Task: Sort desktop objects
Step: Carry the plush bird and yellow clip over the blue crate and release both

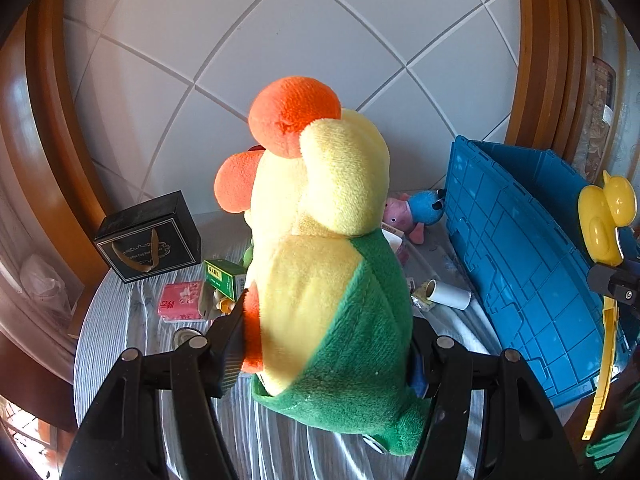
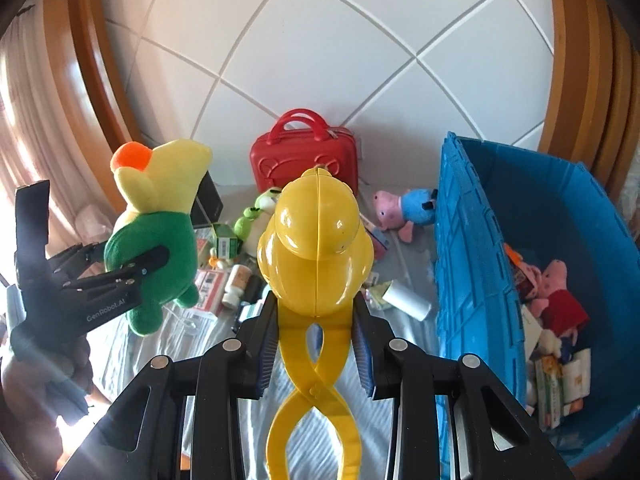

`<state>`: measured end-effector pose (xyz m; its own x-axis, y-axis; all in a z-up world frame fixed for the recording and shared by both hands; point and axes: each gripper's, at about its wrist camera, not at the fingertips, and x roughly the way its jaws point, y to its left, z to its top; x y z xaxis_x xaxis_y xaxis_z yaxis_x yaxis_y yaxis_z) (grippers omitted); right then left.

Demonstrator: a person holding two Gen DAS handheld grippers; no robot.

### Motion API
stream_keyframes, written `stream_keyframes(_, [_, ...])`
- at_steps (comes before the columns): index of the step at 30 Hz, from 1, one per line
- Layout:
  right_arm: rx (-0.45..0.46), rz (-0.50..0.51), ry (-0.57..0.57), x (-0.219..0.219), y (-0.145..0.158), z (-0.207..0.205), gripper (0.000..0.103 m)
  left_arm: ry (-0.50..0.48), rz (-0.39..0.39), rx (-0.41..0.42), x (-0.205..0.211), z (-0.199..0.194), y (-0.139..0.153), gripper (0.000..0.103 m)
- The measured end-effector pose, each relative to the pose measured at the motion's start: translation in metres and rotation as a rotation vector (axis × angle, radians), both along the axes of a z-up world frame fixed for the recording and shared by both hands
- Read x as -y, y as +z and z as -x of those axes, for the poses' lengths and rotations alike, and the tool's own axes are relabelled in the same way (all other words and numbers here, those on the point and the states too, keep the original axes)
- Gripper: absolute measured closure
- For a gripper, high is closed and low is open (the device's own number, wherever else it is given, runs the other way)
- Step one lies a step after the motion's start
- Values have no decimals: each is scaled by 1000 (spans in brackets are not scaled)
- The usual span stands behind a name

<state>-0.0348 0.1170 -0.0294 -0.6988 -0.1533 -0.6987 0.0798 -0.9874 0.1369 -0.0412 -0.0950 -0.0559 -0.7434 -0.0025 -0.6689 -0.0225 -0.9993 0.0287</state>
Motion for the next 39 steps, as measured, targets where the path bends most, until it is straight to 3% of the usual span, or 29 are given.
stream_keyframes(22, [-128,37,-120,-91,60,-46,70,-199,-4,-94,-123,9,64,40])
stream_keyframes(39, [-139,56,-279,-198,61,-66,70,-370,21,-109,-246,25,81,40])
